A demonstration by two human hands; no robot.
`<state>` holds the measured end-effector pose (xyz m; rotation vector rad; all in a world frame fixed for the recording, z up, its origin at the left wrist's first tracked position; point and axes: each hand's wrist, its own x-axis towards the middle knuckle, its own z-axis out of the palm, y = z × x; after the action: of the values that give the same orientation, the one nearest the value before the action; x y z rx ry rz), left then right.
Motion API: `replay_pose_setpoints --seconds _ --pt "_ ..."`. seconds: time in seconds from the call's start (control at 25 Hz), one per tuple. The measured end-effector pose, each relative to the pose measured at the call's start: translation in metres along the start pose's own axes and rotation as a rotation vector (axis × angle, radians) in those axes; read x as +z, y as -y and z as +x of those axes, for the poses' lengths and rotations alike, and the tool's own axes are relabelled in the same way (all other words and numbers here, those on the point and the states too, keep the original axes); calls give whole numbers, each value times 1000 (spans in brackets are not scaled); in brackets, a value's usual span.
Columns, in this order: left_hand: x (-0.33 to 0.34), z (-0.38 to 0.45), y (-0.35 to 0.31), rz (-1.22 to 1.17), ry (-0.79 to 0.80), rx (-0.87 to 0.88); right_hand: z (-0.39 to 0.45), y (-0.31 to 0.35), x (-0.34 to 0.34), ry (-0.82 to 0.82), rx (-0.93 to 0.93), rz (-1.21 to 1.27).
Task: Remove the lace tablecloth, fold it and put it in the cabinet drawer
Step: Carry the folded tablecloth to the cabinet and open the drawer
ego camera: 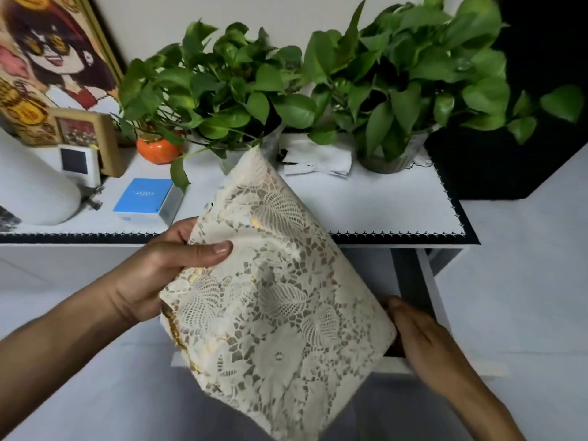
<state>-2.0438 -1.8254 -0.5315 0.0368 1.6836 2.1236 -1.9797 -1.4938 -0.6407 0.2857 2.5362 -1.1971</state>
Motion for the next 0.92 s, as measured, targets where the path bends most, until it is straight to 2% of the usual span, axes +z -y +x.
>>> replay_pose_setpoints --seconds 0.08,0.16,0.2,0.28,0.4,0.52,0.6,0.72,0.84,0.92 --pt "7 4 1 -51 14 41 -8 -7 -3 130 133 337" --pt "13 6 8 -92 45 47 -5 -17 -5 294 143 861" --pt "15 7 13 -103 49 37 -2 -19 -6 331 142 1065" --pt "16 9 31 -92 16 -16 4 -23 -5 327 180 1271" --pt "15 10 70 -33 -39 -181 20 -29 -13 217 273 1217" --pt "11 4 115 249 -61 -393 38 -30 -20 -13 345 971" --pt "9 1 137 377 -95 -504 49 -25 -9 -102 346 773" --pt "8 8 155 509 -178 -547 68 -21 15 -145 359 517" --pt "8 25 161 530 -197 -517 88 -29 24 -193 369 418" --pt "6 33 166 530 -226 -480 94 -38 29 -166 390 390"
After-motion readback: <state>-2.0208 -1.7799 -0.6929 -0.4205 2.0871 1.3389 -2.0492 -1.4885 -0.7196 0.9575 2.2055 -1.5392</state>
